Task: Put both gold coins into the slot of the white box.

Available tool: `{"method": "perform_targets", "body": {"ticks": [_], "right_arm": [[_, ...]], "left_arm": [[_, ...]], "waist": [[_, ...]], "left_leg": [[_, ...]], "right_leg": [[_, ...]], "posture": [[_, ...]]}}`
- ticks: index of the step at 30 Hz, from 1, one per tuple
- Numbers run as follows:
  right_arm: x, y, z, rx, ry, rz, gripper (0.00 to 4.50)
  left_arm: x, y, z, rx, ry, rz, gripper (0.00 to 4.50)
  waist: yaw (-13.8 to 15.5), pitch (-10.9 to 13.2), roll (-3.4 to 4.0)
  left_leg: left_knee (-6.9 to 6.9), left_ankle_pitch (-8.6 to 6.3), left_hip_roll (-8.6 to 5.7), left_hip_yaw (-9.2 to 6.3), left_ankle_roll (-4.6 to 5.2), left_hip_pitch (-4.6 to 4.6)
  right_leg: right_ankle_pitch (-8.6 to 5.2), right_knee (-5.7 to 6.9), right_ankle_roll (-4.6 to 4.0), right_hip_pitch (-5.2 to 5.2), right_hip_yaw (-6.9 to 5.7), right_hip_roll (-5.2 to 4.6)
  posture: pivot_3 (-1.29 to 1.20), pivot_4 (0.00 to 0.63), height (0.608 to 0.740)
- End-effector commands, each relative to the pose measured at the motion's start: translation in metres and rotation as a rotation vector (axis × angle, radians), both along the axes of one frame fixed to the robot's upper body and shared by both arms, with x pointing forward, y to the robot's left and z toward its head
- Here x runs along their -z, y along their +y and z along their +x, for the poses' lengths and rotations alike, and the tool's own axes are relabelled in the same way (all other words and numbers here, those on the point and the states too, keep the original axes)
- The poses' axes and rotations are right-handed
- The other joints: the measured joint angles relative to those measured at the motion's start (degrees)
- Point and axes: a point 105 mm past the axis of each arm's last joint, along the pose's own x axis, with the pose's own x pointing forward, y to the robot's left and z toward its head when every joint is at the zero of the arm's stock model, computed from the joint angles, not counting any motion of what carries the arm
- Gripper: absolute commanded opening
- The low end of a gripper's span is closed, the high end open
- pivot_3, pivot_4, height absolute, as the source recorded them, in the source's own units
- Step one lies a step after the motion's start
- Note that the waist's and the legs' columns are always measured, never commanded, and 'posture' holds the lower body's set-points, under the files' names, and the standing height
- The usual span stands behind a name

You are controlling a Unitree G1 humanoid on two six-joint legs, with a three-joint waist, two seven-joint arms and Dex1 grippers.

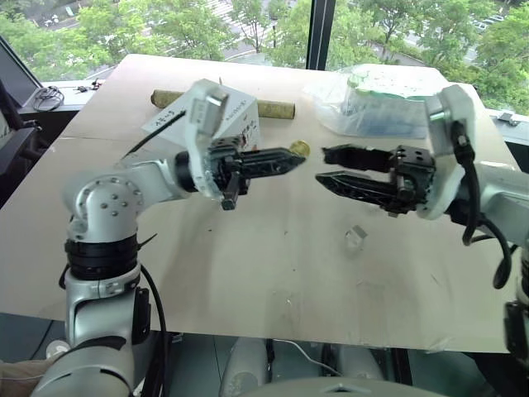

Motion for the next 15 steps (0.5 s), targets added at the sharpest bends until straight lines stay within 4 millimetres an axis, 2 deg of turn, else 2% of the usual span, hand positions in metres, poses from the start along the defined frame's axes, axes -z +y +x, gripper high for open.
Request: {"method": "perform_targets", "body": {"ticks": [1, 3, 5, 8, 10, 12, 15], "right_arm": [[-0.009, -0.015, -0.007, 0.045, -0.150, -0.087, 3.80], [-0.002, -0.020, -0.010, 0.052, -0.180, -0.158, 3.80], [-0.001, -0.022, -0.009, 0.068, -0.185, -0.156, 3.80], [0.003, -0.021, -0.009, 0.082, -0.192, -0.164, 3.80], [0.005, -0.020, -0.009, 0.090, -0.207, -0.181, 3.80], [0.006, -0.020, -0.010, 0.089, -0.214, -0.184, 3.80], [0.006, -0.022, -0.015, 0.074, -0.249, -0.221, 3.80]], "left_arm": [[-0.020, 0.016, 0.009, -0.211, -0.141, -0.013, 0.00], [-0.025, 0.029, 0.027, -0.427, -0.215, 0.030, 0.00], [-0.030, 0.045, 0.045, -0.665, -0.321, 0.120, 0.00], [-0.041, 0.057, 0.057, -0.854, -0.420, 0.202, 0.00], [-0.044, 0.074, 0.069, -1.056, -0.476, 0.348, 0.00], [-0.046, 0.083, 0.073, -1.140, -0.510, 0.431, 0.00], [-0.028, 0.097, 0.080, -1.176, -0.438, 0.547, 0.00]], "waist": [[0.01, 0.00, 0.00], [0.00, 0.00, 0.00], [-0.09, 0.00, 0.00], [-0.07, 0.01, -0.01], [0.10, 0.03, -0.05], [0.16, 0.04, -0.06], [0.13, 0.07, -0.07]], "left_leg": [[0.00, 0.00, 0.00, -0.01, 0.00, 0.00], [0.00, 0.00, 0.00, -0.06, 0.00, 0.02], [0.00, 0.00, -0.01, -0.08, 0.00, 0.03], [0.02, 0.00, -0.02, -0.06, 0.00, 0.08], [0.04, 0.00, -0.02, -0.09, 0.00, 0.07], [0.03, 0.00, -0.06, -0.17, 0.00, 0.03], [0.01, 0.00, -0.10, -0.18, 0.00, 0.02]], "right_leg": [[0.00, -0.01, 0.00, 0.03, -0.01, -0.01], [0.00, -0.06, 0.00, 0.11, -0.04, -0.01], [0.00, -0.07, 0.00, 0.15, -0.06, 0.00], [0.00, -0.06, 0.00, 0.18, -0.04, 0.01], [0.00, -0.06, 0.00, 0.19, -0.08, 0.02], [0.00, -0.08, 0.00, 0.20, -0.12, 0.01], [0.00, -0.04, 0.00, 0.20, -0.12, -0.01]], "posture": [[0.00, 0.150, 0.740], [0.00, 0.150, 0.740], [0.00, 0.150, 0.740], [0.00, 0.150, 0.740], [0.00, 0.150, 0.740], [0.00, 0.150, 0.740], [0.00, 0.150, 0.740]]}}
